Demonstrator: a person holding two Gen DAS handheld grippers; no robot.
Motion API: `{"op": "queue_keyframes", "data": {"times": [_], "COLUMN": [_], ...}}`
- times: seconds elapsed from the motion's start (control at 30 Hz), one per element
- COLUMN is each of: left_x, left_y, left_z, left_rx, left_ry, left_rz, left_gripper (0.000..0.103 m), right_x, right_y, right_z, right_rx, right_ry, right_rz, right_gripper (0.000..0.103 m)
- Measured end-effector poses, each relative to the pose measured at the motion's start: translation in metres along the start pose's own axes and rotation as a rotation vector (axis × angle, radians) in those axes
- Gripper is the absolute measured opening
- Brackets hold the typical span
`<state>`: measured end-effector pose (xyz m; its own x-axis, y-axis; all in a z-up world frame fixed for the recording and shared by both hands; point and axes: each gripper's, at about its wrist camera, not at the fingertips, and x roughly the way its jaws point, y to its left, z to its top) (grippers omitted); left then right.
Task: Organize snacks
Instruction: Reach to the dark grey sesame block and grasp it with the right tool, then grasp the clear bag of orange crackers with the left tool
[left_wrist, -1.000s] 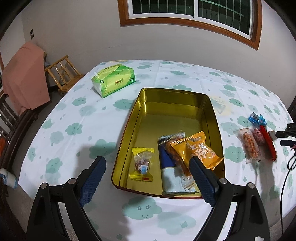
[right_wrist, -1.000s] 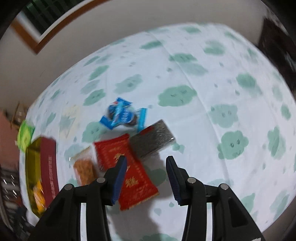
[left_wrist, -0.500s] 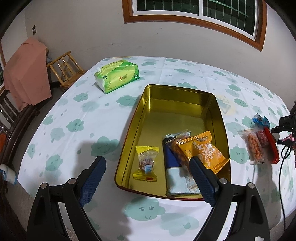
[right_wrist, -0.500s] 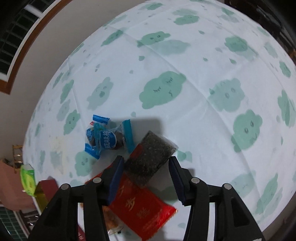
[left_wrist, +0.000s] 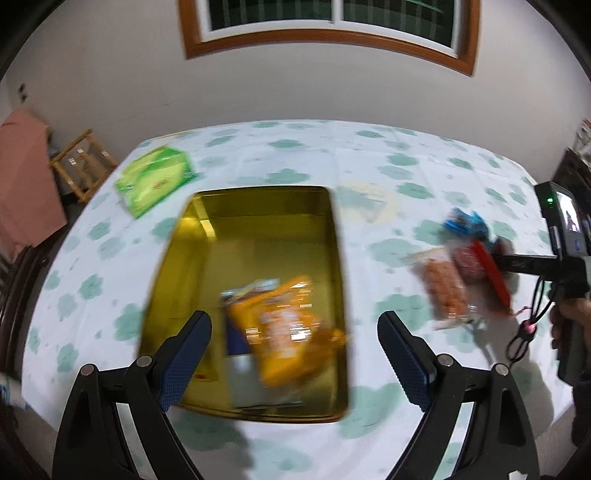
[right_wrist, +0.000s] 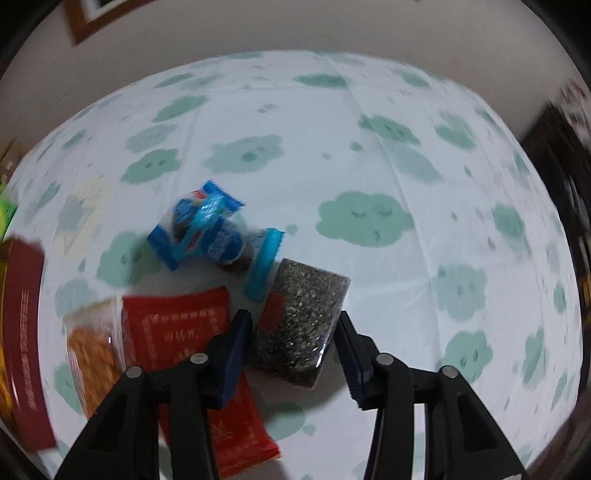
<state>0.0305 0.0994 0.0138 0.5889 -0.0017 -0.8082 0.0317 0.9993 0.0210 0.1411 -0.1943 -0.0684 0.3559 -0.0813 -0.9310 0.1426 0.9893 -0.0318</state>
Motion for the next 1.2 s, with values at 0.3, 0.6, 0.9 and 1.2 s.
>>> {"op": "queue_keyframes", "data": {"times": [0.3, 0.6, 0.9, 1.2], "left_x": [0.026, 0.060, 0.101, 0.117], "left_y": [-0.067, -0.105, -0.129, -0.138], "left_z": [0.008, 0.019, 0.023, 0.028], "left_rx": [0.039, -0.022, -0.038, -0.014], "left_ry": [0.038, 0.098, 0.185, 0.208], "left_rz": [-0.125, -0.211, -0.166, -0.112], "left_gripper": [0.090, 0.090, 0.083, 0.061], "right_x": [-0.008, -0.011, -0.011, -0.012], "right_y": [-0.028, -0.072, -0.100, -0.101], "right_z": [-0.023, -0.044, -0.058, -0.065], "right_rx": [-0.106, -0.097, -0.065, -0.064], "right_ry": [-0.123, -0.215, -0.273, -0.317], "right_rz": [0.086, 0.061, 0.052, 0.058], "right_gripper": [0.036, 0.036, 0.036, 0.036]}}
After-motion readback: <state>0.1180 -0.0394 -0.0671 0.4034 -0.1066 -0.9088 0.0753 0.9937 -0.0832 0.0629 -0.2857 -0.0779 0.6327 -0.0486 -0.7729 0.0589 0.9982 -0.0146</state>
